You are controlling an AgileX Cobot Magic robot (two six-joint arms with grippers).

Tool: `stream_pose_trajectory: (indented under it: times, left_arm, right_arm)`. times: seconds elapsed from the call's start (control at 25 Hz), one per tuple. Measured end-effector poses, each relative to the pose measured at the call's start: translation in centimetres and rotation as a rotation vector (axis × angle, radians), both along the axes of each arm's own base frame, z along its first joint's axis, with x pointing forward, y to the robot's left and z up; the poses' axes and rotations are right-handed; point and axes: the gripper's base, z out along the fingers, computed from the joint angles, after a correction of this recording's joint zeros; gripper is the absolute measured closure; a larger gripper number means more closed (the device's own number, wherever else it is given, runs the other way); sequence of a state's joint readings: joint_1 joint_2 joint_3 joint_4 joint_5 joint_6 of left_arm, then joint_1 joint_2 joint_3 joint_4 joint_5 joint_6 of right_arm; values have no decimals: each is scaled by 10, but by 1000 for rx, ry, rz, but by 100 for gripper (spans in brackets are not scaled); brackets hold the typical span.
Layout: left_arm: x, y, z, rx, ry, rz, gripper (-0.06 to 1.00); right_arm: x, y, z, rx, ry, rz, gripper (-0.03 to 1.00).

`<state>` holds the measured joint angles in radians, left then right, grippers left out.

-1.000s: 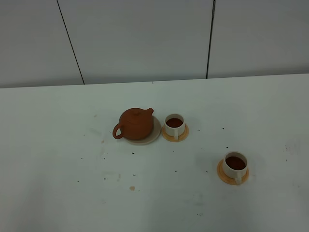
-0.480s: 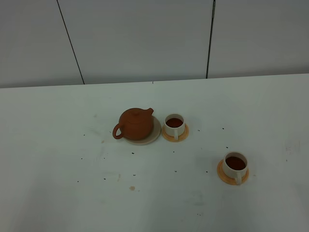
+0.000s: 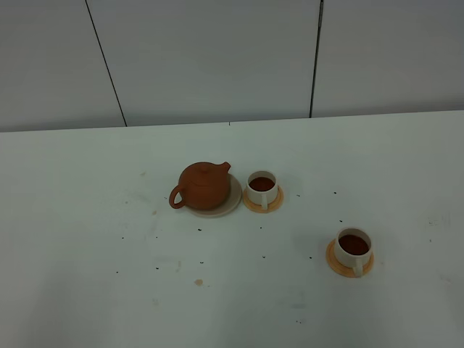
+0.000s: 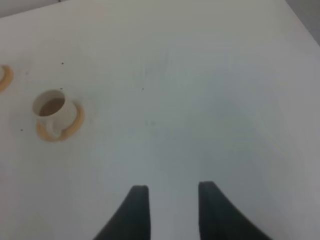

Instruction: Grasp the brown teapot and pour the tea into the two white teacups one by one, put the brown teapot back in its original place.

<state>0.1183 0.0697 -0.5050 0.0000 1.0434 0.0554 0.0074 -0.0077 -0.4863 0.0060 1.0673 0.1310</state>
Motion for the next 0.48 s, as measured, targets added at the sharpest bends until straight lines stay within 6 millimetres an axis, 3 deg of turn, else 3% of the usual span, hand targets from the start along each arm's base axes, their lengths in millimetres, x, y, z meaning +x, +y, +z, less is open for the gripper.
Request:
stream_pose_trajectory:
  times: [0.48]
  left_arm:
    - [0,1,0,-6,-1,20,70]
  right_arm:
    - [0,0,0,0,0,0,73]
